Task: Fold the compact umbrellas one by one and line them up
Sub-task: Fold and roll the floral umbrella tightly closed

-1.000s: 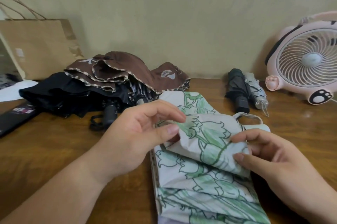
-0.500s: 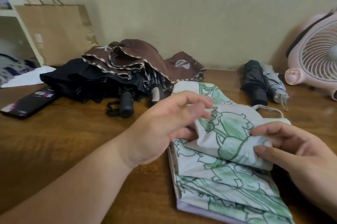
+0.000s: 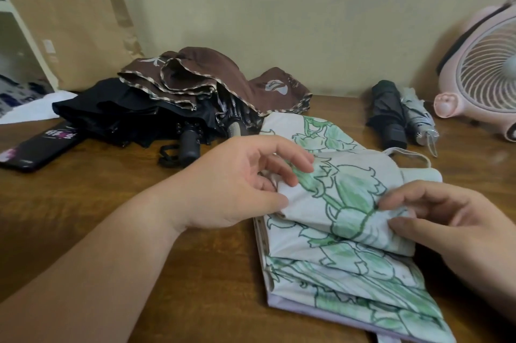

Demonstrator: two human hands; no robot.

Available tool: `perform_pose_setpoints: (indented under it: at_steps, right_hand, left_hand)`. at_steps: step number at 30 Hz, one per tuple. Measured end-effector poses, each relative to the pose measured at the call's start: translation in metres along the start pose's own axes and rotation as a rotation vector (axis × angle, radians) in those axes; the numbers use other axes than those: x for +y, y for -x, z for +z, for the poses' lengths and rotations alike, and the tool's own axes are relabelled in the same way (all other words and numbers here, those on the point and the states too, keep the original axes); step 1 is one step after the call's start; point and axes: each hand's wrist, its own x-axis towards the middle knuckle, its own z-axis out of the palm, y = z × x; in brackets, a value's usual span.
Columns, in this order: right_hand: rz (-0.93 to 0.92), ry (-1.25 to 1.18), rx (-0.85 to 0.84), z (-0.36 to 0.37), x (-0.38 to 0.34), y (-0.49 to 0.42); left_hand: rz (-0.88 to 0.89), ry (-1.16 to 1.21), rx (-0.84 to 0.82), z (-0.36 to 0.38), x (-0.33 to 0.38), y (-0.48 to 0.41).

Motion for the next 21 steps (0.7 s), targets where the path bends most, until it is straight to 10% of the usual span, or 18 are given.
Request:
perform_pose_setpoints:
  at_steps: [14, 21]
  right_hand:
    - [-0.033, 0.1, 0.072, 0.001, 0.006, -0.004]
    - [-0.07, 0.125, 0.059, 0.004, 0.004, -0.003]
  left_hand:
    - [-0.141, -0.081, 0.032, 0.003, 0.0, -0.003]
    - [-0.031, 0.0, 0.374, 0.006, -0.004, -0.009]
